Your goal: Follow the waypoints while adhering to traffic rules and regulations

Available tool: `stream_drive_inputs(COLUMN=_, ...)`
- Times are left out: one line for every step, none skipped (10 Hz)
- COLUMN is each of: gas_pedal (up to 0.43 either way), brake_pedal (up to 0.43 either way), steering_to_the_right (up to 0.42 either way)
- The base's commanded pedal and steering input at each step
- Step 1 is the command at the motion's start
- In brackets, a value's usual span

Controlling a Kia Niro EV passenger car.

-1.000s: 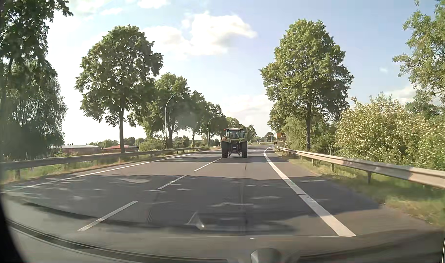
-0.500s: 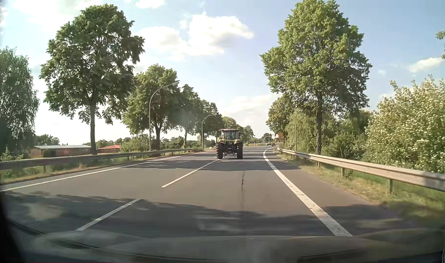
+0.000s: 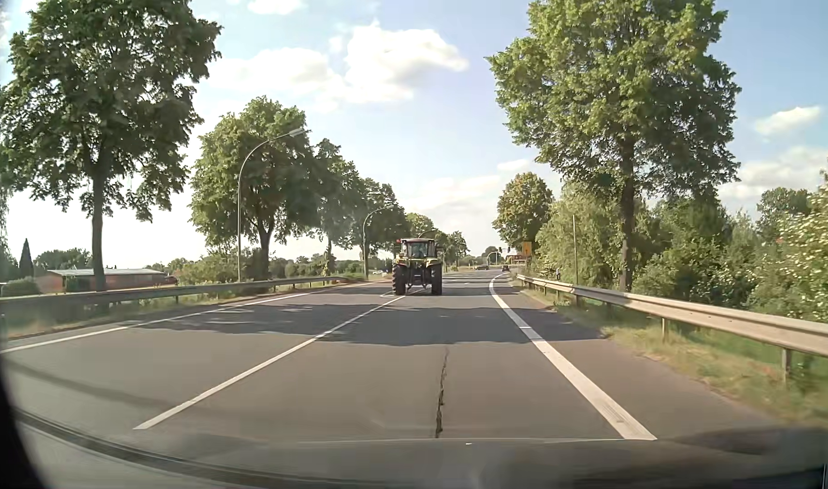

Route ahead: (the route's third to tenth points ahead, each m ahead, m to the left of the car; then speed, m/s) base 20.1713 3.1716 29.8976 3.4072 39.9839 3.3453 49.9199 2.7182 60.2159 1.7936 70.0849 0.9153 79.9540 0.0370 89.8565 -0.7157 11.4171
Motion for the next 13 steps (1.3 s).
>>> stream_drive_inputs(gas_pedal=0.177, brake_pedal=0.006, steering_to_the_right=0.010)
stream_drive_inputs(gas_pedal=0.177, brake_pedal=0.006, steering_to_the_right=0.010)
stream_drive_inputs(gas_pedal=0.177, brake_pedal=0.006, steering_to_the_right=0.010)
stream_drive_inputs(gas_pedal=0.177, brake_pedal=0.006, steering_to_the_right=0.010)
stream_drive_inputs(gas_pedal=0.177, brake_pedal=0.006, steering_to_the_right=0.010)
stream_drive_inputs(gas_pedal=0.177, brake_pedal=0.006, steering_to_the_right=0.010)
stream_drive_inputs(gas_pedal=0.177, brake_pedal=0.006, steering_to_the_right=0.010)
stream_drive_inputs(gas_pedal=0.177, brake_pedal=0.006, steering_to_the_right=0.010)
stream_drive_inputs(gas_pedal=0.177, brake_pedal=0.006, steering_to_the_right=0.010)
stream_drive_inputs(gas_pedal=0.177, brake_pedal=0.006, steering_to_the_right=0.010)
stream_drive_inputs(gas_pedal=0.177, brake_pedal=0.006, steering_to_the_right=0.010)
stream_drive_inputs(gas_pedal=0.177, brake_pedal=0.006, steering_to_the_right=0.009)
stream_drive_inputs(gas_pedal=0.177, brake_pedal=0.006, steering_to_the_right=0.010)
